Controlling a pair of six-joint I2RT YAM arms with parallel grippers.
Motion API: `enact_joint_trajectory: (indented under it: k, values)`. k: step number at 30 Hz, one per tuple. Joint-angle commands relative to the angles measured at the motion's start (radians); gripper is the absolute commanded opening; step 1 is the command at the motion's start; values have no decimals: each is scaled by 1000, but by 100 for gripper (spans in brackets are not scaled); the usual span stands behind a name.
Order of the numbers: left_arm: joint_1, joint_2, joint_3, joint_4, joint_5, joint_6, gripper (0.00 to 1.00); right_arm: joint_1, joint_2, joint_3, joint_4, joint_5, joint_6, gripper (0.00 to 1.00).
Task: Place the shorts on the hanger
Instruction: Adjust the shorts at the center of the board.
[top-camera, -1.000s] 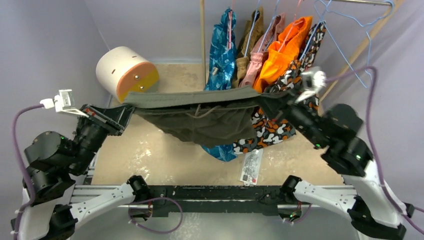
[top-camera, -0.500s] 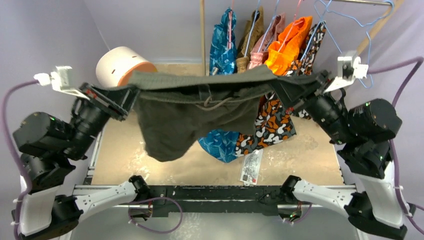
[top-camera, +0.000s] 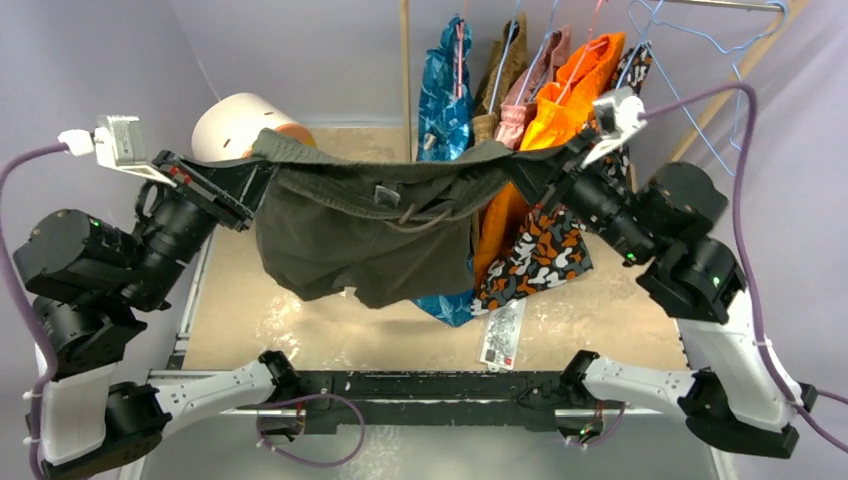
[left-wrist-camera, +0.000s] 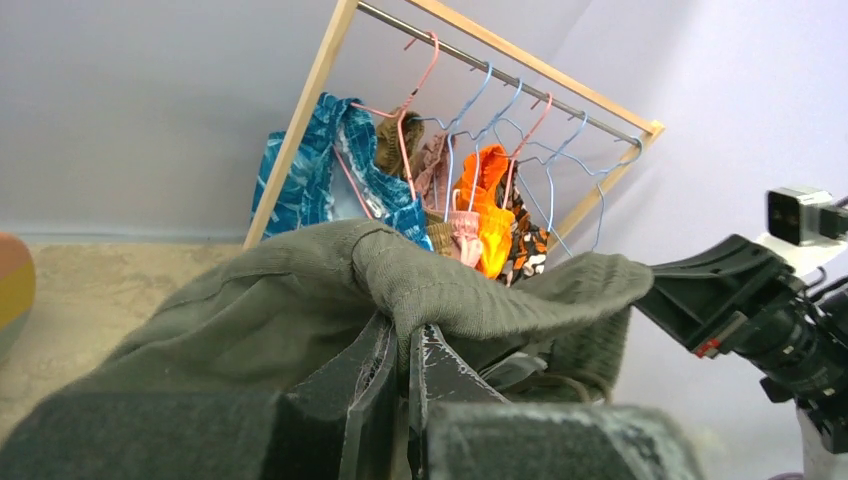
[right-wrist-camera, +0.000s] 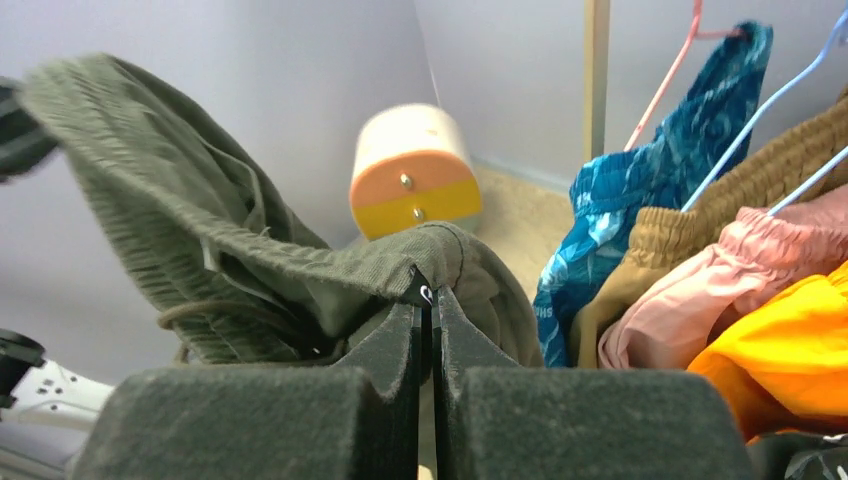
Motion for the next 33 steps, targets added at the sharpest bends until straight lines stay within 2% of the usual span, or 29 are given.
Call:
enact_joint_trajectory:
  k: [1,5,8,10,12,14,15,17,19,21,23,26,29,33]
  values:
    - [4,-60,-138,93,12,-10,0,-4,-106,-91,106,12,3,0]
    - [4,-178,-365,116,-69,-88,0,-4,-186,-311,135,-24,65,0]
    - [4,-202,-410,123,-103,-97,0,-4,-205,-358,155,-24,85,0]
    - [4,-153,-285,117,-91,-57,0,-4,-152,-227,104,-18,32,0]
    - [4,-53,-95,81,-74,-9,0,-4,-71,-10,49,36,-49,0]
    - [4,40,93,30,-44,20,0,-4,-10,187,14,3,-79,0]
    - [4,70,164,15,-17,28,0,-4,6,251,15,-27,-84,0]
    - [4,83,207,23,39,26,0,-4,-13,278,49,-95,-87,0]
    - [4,31,133,68,74,11,0,-4,-73,195,107,-157,-89,0]
    - [4,-62,-21,132,75,-11,0,-4,-168,18,187,-193,-89,0]
    - [4,-174,-180,186,61,-28,0,-4,-242,-164,236,-190,-66,0]
    - [5,-272,-349,194,8,-63,0,-4,-283,-296,223,-149,-49,0]
    - [4,-301,-463,183,-15,-99,0,-4,-286,-389,220,-105,-20,0]
    - [4,-265,-625,182,2,-162,0,-4,-257,-515,242,-43,28,0]
